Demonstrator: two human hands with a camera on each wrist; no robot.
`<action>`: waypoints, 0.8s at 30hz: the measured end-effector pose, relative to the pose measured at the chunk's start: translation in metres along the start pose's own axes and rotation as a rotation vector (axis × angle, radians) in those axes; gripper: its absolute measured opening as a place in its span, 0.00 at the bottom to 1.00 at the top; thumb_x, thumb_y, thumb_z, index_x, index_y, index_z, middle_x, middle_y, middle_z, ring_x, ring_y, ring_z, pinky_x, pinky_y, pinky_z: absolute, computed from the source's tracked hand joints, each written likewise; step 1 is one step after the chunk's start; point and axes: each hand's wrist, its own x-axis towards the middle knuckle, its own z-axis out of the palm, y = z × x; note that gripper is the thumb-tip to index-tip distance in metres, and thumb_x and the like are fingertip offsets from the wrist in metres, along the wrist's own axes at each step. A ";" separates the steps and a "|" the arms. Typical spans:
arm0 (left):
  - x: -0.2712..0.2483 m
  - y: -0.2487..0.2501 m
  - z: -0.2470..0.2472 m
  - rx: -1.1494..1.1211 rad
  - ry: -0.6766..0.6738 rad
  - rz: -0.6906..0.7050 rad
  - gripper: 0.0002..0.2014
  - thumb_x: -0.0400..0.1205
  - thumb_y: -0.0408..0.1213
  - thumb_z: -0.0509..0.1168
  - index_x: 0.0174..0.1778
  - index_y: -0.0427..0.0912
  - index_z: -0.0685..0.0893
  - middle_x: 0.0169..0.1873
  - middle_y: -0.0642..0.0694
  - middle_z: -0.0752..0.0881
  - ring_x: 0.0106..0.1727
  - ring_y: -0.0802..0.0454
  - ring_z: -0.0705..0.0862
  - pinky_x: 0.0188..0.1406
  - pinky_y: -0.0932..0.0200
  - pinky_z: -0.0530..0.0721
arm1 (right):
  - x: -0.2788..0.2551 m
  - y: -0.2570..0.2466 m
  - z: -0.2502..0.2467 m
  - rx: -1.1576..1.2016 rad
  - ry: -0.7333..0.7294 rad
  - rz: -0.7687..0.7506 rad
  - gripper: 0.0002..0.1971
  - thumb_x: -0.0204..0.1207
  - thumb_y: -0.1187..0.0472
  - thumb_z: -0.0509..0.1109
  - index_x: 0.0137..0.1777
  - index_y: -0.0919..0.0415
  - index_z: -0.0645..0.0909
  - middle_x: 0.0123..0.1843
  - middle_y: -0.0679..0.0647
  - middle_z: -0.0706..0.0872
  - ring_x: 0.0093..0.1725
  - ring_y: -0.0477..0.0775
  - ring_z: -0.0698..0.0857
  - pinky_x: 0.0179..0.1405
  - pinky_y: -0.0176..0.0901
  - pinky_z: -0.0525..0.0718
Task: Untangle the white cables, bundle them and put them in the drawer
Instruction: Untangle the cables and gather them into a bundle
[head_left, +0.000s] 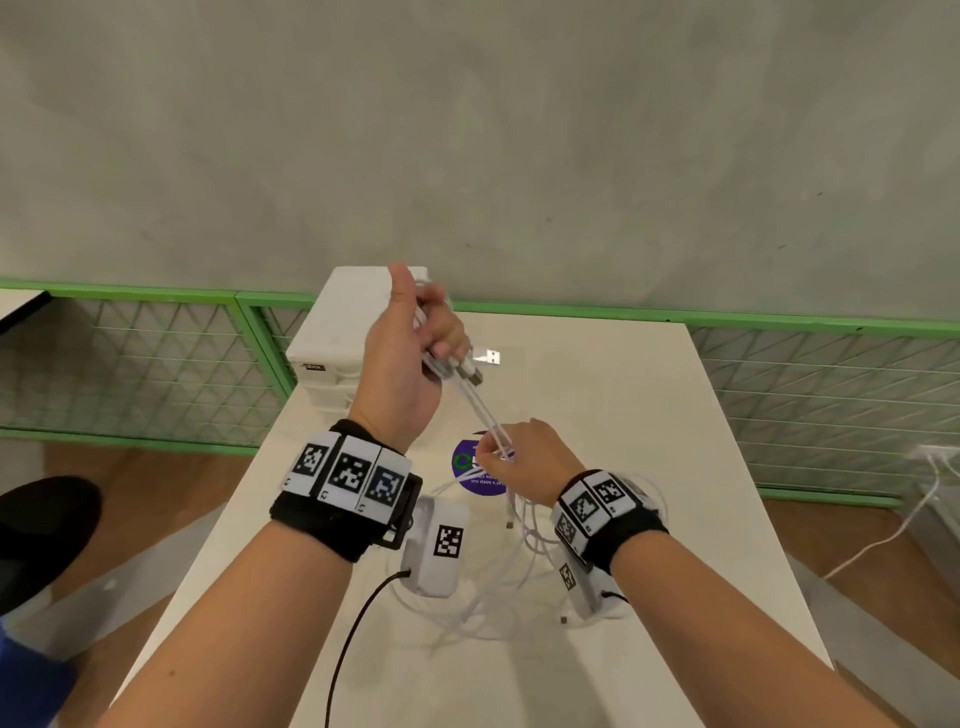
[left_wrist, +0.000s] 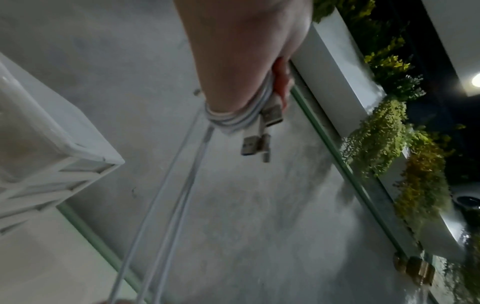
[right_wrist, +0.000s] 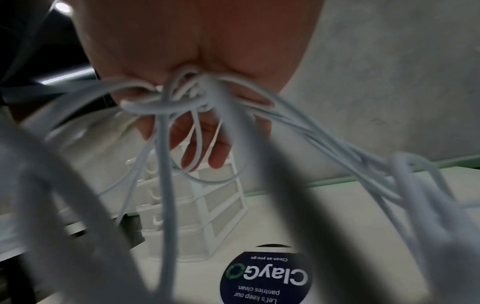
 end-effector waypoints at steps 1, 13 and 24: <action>0.003 -0.001 -0.002 0.023 0.067 0.059 0.20 0.87 0.52 0.51 0.36 0.42 0.73 0.17 0.54 0.65 0.19 0.58 0.65 0.21 0.65 0.69 | -0.001 -0.001 0.002 -0.030 0.004 -0.015 0.10 0.77 0.51 0.63 0.45 0.55 0.82 0.45 0.50 0.87 0.49 0.53 0.83 0.69 0.49 0.66; 0.011 -0.049 -0.050 1.613 -0.320 -0.224 0.24 0.85 0.53 0.58 0.30 0.37 0.75 0.21 0.44 0.80 0.22 0.51 0.78 0.23 0.62 0.76 | -0.005 0.007 -0.032 -0.080 0.239 -0.285 0.13 0.70 0.44 0.69 0.45 0.50 0.88 0.39 0.46 0.86 0.47 0.52 0.80 0.60 0.50 0.71; 0.004 -0.042 -0.057 1.419 -0.225 -0.222 0.16 0.81 0.46 0.68 0.41 0.34 0.82 0.25 0.47 0.81 0.23 0.56 0.77 0.27 0.63 0.72 | -0.016 0.024 -0.025 0.271 0.165 0.073 0.13 0.68 0.51 0.78 0.51 0.53 0.85 0.49 0.49 0.84 0.47 0.48 0.82 0.54 0.49 0.82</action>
